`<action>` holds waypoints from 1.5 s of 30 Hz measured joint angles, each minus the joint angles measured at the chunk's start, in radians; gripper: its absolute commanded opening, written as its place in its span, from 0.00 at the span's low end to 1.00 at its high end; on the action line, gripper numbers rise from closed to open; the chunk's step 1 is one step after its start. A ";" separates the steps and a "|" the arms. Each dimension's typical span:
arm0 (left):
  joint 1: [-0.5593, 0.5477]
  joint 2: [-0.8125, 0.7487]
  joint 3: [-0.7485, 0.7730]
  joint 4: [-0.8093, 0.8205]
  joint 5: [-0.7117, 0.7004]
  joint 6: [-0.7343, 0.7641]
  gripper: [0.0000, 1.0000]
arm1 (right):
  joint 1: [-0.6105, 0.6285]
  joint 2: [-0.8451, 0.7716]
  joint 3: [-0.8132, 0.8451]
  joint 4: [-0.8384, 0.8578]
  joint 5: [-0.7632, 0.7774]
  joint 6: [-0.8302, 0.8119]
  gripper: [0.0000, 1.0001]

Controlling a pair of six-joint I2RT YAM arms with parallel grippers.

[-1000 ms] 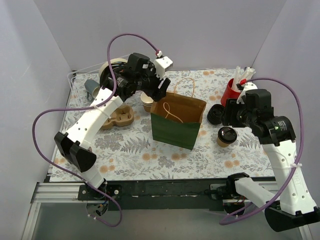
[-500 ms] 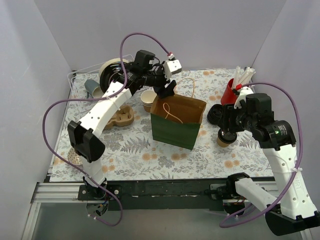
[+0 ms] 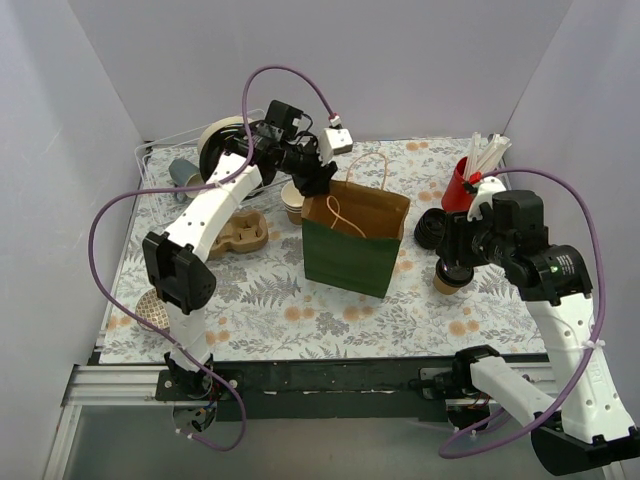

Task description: Pack the takeout coffee

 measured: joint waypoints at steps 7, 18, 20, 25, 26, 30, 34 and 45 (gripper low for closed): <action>0.005 -0.018 -0.002 -0.006 0.003 -0.005 0.12 | 0.000 0.002 -0.019 0.010 0.015 0.017 0.55; -0.121 -0.368 -0.414 0.253 -0.244 -0.160 0.00 | 0.000 0.077 -0.017 0.012 0.176 0.201 0.62; -0.152 -0.411 -0.459 0.283 -0.310 -0.192 0.00 | 0.000 0.073 -0.017 -0.007 0.215 0.236 0.68; -0.170 -0.534 -0.616 0.380 -0.457 -0.262 0.00 | 0.000 0.047 -0.065 -0.010 0.260 0.261 0.80; -0.169 -0.558 -0.634 0.385 -0.483 -0.276 0.00 | 0.000 0.042 -0.088 -0.009 0.268 0.258 0.84; -0.168 -0.620 -0.665 0.437 -0.554 -0.335 0.00 | 0.000 0.054 -0.188 -0.004 0.293 0.230 0.87; -0.168 -0.740 -0.789 0.545 -0.562 -0.375 0.00 | -0.002 0.089 -0.246 0.029 0.322 0.188 0.89; -0.169 -0.793 -0.805 0.622 -0.546 -0.552 0.00 | -0.042 0.212 -0.288 0.174 0.327 0.109 0.94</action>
